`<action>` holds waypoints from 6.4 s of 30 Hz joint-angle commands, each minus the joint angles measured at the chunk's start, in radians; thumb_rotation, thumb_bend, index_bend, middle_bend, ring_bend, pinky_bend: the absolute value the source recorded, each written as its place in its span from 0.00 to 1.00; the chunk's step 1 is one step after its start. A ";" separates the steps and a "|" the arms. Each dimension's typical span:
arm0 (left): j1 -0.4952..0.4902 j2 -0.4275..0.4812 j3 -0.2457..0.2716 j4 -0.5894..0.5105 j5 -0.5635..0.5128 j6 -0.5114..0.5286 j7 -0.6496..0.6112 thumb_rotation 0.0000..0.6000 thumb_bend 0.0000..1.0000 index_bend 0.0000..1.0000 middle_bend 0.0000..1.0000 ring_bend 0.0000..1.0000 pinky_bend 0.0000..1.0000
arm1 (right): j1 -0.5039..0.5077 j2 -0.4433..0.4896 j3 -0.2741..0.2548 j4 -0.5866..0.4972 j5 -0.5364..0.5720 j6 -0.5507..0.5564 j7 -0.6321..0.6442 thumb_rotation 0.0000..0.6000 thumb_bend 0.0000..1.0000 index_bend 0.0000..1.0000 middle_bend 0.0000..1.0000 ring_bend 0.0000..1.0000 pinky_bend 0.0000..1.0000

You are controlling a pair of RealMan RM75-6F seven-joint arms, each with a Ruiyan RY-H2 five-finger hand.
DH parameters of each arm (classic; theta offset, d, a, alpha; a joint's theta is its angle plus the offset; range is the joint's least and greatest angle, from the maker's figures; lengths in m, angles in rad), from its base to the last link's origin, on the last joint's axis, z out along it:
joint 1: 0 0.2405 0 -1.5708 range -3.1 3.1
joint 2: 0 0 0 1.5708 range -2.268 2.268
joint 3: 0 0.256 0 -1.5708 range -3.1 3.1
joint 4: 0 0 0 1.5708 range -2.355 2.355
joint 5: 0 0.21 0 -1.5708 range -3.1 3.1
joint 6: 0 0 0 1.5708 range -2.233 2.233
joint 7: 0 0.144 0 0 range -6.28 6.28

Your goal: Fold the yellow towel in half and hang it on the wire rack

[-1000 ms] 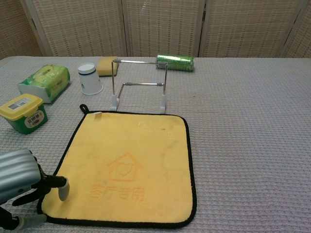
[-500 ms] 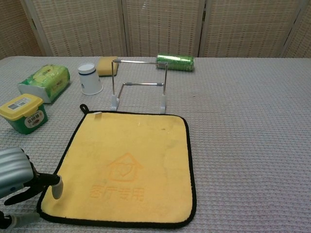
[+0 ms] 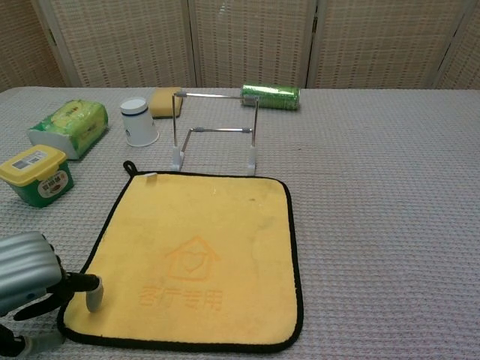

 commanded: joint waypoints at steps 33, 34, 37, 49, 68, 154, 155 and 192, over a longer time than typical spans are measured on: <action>-0.010 -0.049 -0.027 0.043 -0.019 0.053 -0.017 1.00 0.44 0.55 0.88 0.87 0.99 | 0.004 -0.003 -0.002 0.002 -0.007 -0.005 0.003 1.00 0.41 0.18 0.32 0.28 0.36; -0.009 -0.049 -0.026 0.042 -0.020 0.055 -0.021 1.00 0.44 0.56 0.88 0.87 0.99 | 0.004 -0.003 -0.003 0.001 -0.010 -0.005 0.002 1.00 0.41 0.18 0.32 0.28 0.36; -0.008 -0.049 -0.027 0.036 -0.025 0.061 -0.037 1.00 0.44 0.56 0.88 0.87 0.99 | 0.007 -0.002 -0.009 -0.006 -0.025 -0.007 -0.002 1.00 0.41 0.18 0.32 0.28 0.36; -0.005 -0.054 -0.031 0.027 -0.034 0.076 -0.063 1.00 0.44 0.57 0.88 0.87 0.99 | 0.109 -0.036 -0.047 -0.082 -0.177 -0.130 -0.083 1.00 0.38 0.28 0.45 0.53 0.64; 0.016 -0.043 -0.027 -0.014 -0.056 0.079 -0.031 1.00 0.44 0.57 0.88 0.87 0.99 | 0.364 -0.327 -0.059 -0.056 -0.168 -0.555 -0.262 1.00 0.30 0.44 0.86 1.00 1.00; -0.226 0.114 -0.300 -0.175 -0.517 -0.329 -0.324 1.00 0.44 0.57 0.88 0.87 0.99 | 0.615 -0.596 0.170 0.168 0.360 -0.611 -0.527 1.00 0.48 0.69 0.87 1.00 1.00; -0.230 0.111 -0.303 -0.171 -0.525 -0.336 -0.323 1.00 0.44 0.57 0.88 0.87 0.99 | 0.620 -0.600 0.172 0.174 0.369 -0.612 -0.531 1.00 0.48 0.69 0.87 1.00 1.00; -0.287 0.034 -0.342 -0.029 -0.687 -0.449 -0.308 1.00 0.44 0.22 0.88 0.86 0.99 | 0.770 -0.703 0.206 0.362 0.564 -0.607 -0.634 1.00 0.48 0.69 0.87 1.00 1.00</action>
